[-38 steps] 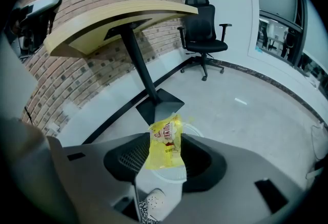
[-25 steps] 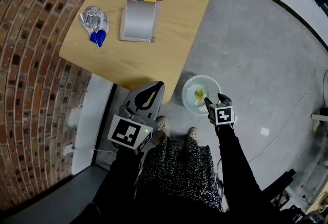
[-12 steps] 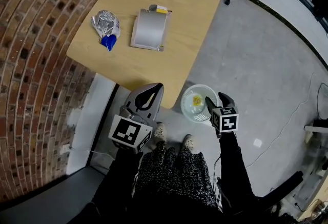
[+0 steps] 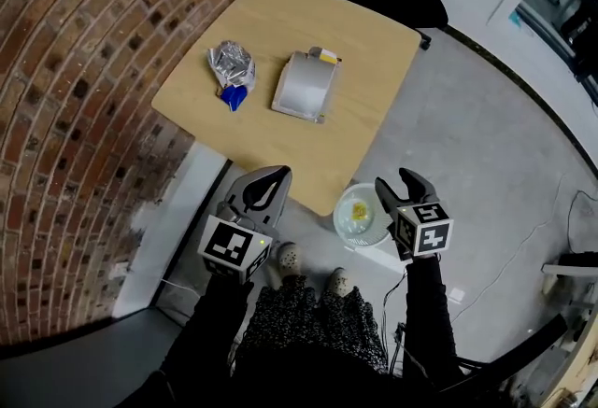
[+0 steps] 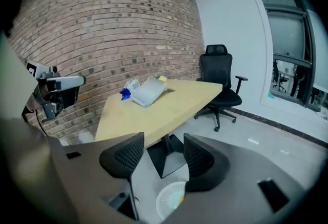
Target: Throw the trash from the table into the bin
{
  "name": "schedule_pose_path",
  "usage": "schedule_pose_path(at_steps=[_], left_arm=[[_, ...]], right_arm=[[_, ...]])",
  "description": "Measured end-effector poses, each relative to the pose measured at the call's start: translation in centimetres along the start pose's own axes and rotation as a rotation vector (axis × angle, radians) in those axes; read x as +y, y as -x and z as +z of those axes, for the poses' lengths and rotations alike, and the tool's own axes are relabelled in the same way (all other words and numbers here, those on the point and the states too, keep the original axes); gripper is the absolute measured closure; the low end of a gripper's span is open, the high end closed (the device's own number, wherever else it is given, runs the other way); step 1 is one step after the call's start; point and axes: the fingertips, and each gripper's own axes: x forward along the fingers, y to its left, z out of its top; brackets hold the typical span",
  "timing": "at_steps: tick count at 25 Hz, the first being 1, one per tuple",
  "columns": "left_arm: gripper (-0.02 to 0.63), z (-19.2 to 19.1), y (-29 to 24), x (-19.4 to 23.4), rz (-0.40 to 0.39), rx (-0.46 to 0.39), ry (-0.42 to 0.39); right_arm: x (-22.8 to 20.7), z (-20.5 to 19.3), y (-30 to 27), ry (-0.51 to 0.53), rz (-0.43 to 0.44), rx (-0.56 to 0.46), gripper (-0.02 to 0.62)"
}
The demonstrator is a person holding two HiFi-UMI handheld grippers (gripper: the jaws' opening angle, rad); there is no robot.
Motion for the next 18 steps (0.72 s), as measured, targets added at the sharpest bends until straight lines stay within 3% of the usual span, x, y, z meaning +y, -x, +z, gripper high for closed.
schedule_pose_path(at_steps=[5, 8, 13, 18], left_arm=[[0.598, 1.1, 1.4, 1.8, 0.023, -0.017, 0.001], [0.598, 1.5, 1.9, 3.0, 0.032, -0.030, 0.003], [0.598, 2.7, 2.8, 5.1, 0.042, -0.057, 0.017], [0.598, 4.3, 3.5, 7.2, 0.029, -0.087, 0.010]], right_arm=[[1.6, 4.8, -0.4, -0.007, 0.047, -0.055, 0.370], [2.4, 7.0, -1.1, 0.070, 0.029, -0.088, 0.574], [5.4, 10.3, -2.2, 0.138, 0.107, -0.104, 0.583], [7.1, 13.4, -3.7, 0.169, 0.112, -0.083, 0.583]])
